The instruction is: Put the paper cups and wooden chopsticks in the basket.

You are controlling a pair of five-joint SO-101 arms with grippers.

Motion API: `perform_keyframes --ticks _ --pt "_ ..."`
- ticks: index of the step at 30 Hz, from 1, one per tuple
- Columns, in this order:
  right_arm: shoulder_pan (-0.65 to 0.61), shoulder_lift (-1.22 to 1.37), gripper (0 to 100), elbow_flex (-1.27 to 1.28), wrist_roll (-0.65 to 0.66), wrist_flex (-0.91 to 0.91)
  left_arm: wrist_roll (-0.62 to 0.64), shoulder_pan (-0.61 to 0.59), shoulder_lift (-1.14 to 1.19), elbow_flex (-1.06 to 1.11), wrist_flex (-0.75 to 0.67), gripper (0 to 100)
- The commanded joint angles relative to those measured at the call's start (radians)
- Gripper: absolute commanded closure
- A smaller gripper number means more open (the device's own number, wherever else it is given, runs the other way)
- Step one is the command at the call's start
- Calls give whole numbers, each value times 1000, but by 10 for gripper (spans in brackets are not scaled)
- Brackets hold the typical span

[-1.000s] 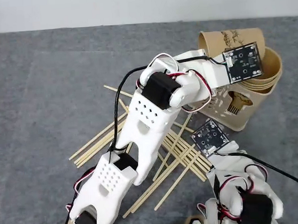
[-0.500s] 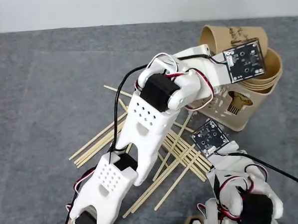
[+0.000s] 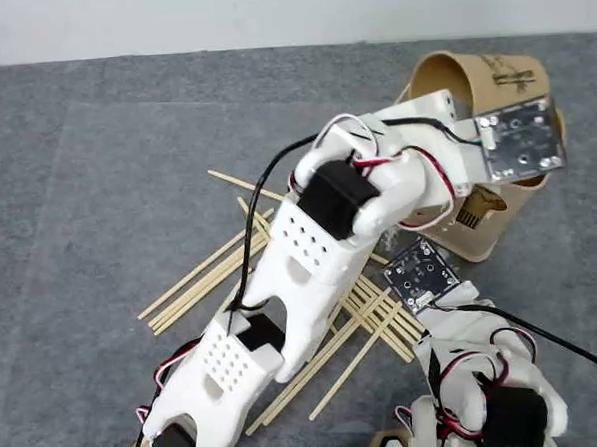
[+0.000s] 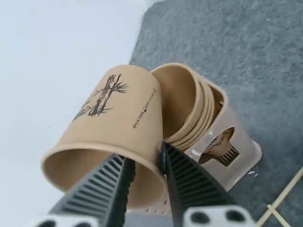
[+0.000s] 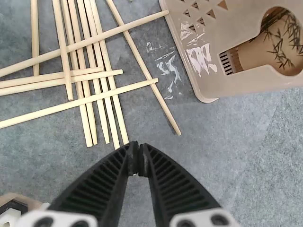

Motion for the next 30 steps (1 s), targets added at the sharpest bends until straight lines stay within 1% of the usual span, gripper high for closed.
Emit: perform_keyframes --ticks 1,6,9,13,17,20,22,24,26,27,28,30 --pt "-5 -7 990 -9 9 -18 -5 20 -114 -77 -21 911" --pt "-5 -7 990 -9 9 -19 -9 37 -158 -76 -20 942" --pt "-5 -7 990 -9 8 -21 -9 35 -160 -76 -20 941" --pt "-5 -7 990 -9 6 -19 -5 32 -158 -76 -26 908" --pt "-5 -7 990 -9 6 -18 -3 28 -169 -76 -26 910" --pt "-5 -7 990 -12 6 -19 -3 -12 -193 -77 -17 925" --pt "-5 -7 990 -15 8 -21 -3 -48 -226 -77 21 943" --pt "-5 -7 990 -32 8 -21 -3 -83 -258 -79 81 963" --pt "-2 -7 990 -51 8 -18 -3 -121 -296 -79 172 987" --pt "-2 -7 990 -58 8 -18 0 -141 -311 -76 189 987" --pt "-2 -7 990 -63 8 -18 26 -172 -331 -74 183 987" --pt "-4 -7 990 -66 8 -21 121 -250 -371 -77 183 987"
